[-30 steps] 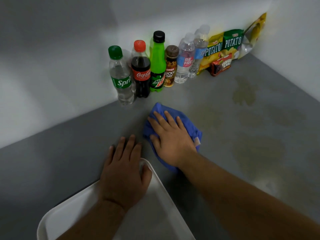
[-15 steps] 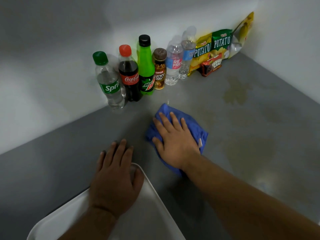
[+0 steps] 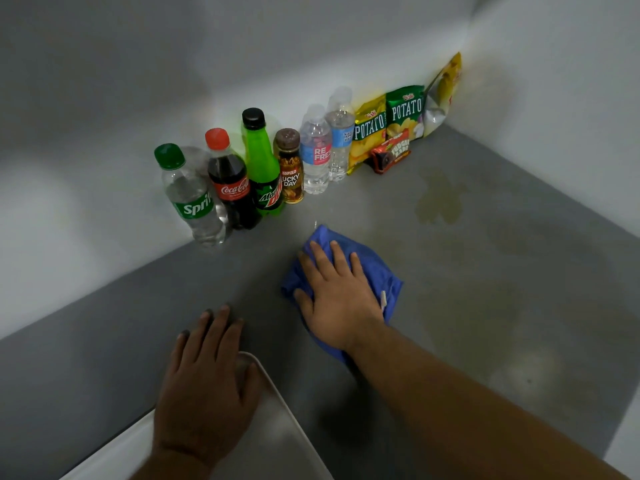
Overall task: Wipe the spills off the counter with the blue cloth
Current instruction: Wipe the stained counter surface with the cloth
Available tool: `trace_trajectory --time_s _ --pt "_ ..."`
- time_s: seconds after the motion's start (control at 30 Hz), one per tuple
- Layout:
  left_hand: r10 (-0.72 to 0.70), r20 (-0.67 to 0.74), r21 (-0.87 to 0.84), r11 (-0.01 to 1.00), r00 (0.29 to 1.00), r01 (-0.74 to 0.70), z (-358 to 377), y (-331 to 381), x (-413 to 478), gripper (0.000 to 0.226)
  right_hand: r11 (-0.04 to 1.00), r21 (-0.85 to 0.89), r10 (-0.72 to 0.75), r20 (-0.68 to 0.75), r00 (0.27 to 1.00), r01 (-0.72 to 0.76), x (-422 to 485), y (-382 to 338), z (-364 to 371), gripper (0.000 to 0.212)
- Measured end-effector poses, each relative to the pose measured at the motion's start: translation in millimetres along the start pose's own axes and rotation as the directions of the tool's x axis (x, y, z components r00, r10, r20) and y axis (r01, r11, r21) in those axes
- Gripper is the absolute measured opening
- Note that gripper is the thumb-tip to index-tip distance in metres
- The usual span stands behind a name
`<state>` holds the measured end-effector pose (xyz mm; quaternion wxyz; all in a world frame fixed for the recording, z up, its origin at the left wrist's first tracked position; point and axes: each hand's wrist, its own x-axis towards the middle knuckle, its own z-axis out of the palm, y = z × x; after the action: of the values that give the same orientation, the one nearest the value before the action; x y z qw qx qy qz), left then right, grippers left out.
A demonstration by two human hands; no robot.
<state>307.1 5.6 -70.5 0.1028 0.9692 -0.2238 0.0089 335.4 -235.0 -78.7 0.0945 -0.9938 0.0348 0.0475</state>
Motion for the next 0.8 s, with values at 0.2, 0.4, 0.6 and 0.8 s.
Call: trace_trajectory --time_s 0.2,0.4,0.6,0.8 --pt "0.013 -0.004 0.005 1.000 1.000 -0.013 6.4 4.5 -3.1 0.067 0.992 0.022 -0.123 0.009 0.992 0.123 -64.2 49.2 15.6 0.066" --pt "0.005 -0.007 0.011 1.000 1.000 -0.005 2.1 9.1 -3.5 0.067 0.998 0.006 0.069 0.001 0.998 -0.069 -10.5 41.4 1.6 0.067" --pt "-0.002 0.005 0.012 1.000 1.000 0.001 1.3 8.5 -3.5 0.067 0.988 0.021 -0.152 0.007 0.988 0.151 -63.7 28.1 14.3 0.068" --pt "-0.029 0.069 0.013 1.000 0.997 0.028 -2.8 9.7 -1.3 0.072 0.986 0.000 -0.169 0.043 0.985 0.170 -55.3 72.5 1.6 0.063"
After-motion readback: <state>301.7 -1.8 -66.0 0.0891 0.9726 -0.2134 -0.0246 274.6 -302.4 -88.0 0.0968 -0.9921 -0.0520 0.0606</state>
